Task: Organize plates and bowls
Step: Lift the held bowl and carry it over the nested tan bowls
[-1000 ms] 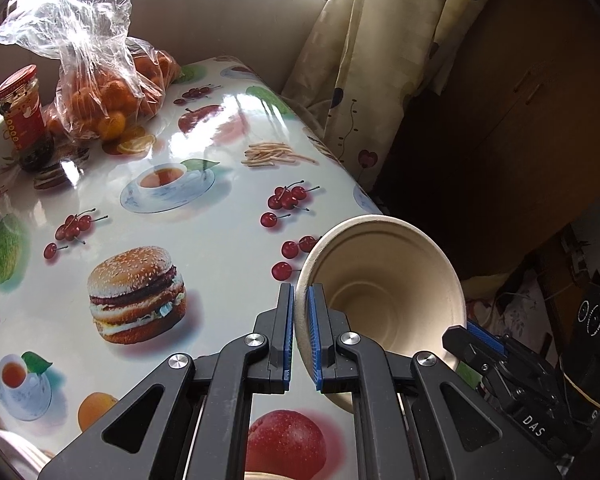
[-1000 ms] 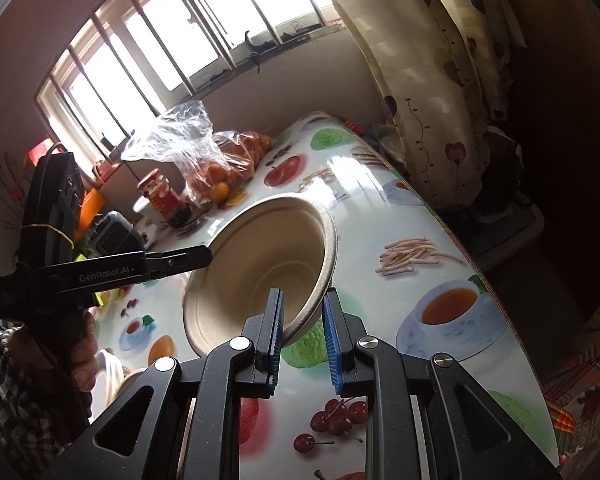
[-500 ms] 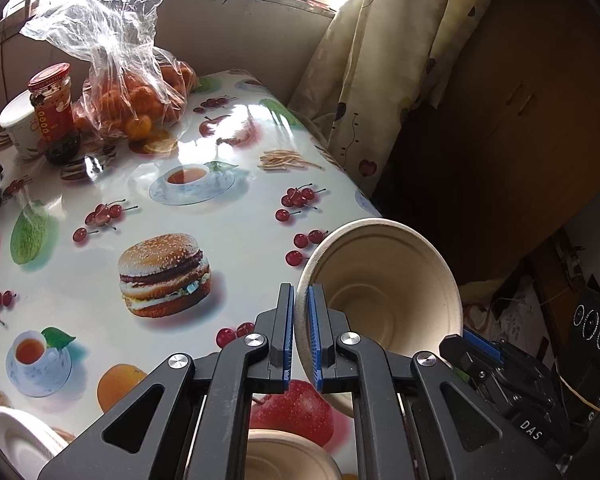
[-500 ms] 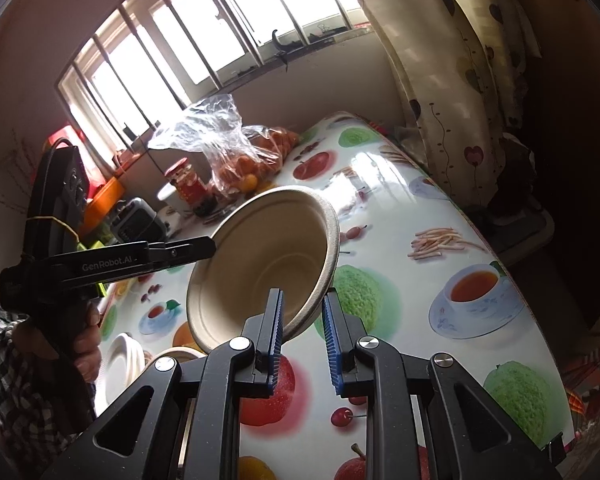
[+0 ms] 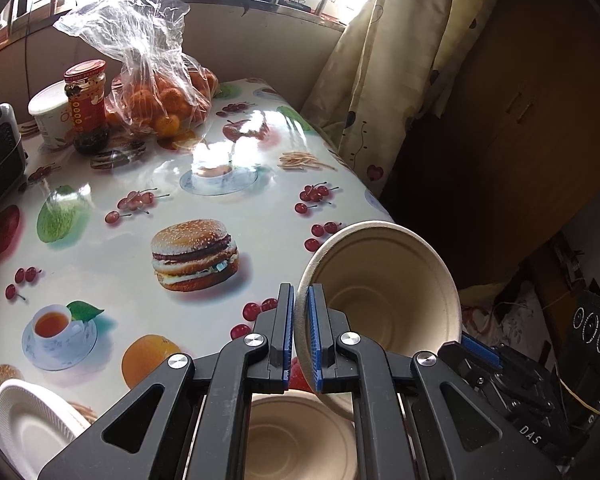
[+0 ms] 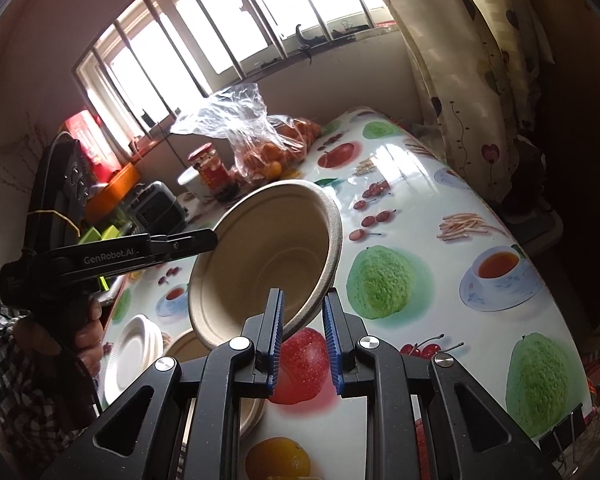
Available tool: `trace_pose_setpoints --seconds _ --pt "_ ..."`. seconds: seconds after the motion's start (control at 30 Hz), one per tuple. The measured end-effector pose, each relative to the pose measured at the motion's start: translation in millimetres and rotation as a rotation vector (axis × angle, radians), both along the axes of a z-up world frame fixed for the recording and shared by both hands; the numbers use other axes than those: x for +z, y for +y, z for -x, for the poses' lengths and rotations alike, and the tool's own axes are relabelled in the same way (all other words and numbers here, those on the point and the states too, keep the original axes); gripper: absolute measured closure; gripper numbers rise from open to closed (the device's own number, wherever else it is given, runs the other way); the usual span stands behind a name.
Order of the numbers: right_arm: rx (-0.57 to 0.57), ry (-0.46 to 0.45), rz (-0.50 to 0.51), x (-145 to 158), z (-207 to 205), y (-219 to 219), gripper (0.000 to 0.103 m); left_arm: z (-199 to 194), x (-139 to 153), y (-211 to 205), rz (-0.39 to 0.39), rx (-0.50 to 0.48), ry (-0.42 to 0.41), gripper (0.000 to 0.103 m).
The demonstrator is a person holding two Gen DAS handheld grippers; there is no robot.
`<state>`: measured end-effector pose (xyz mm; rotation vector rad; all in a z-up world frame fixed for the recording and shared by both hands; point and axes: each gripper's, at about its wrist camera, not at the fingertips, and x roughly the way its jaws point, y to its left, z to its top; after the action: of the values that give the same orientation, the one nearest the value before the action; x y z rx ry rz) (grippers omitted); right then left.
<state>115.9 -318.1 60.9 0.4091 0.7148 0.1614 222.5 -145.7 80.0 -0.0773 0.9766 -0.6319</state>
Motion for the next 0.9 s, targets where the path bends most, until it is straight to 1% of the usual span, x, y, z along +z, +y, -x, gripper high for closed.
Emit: trace_pose_setpoints --seconds 0.27,0.57,0.9 --pt "0.025 0.003 0.002 -1 7 15 0.083 10 0 19 0.006 0.018 -0.001 0.095" --pt "0.046 0.016 -0.003 -6 13 29 0.083 23 -4 33 -0.006 0.033 -0.012 0.095" --pt "0.063 0.027 -0.011 -13 19 38 0.083 33 -11 45 -0.002 0.041 0.003 0.095"
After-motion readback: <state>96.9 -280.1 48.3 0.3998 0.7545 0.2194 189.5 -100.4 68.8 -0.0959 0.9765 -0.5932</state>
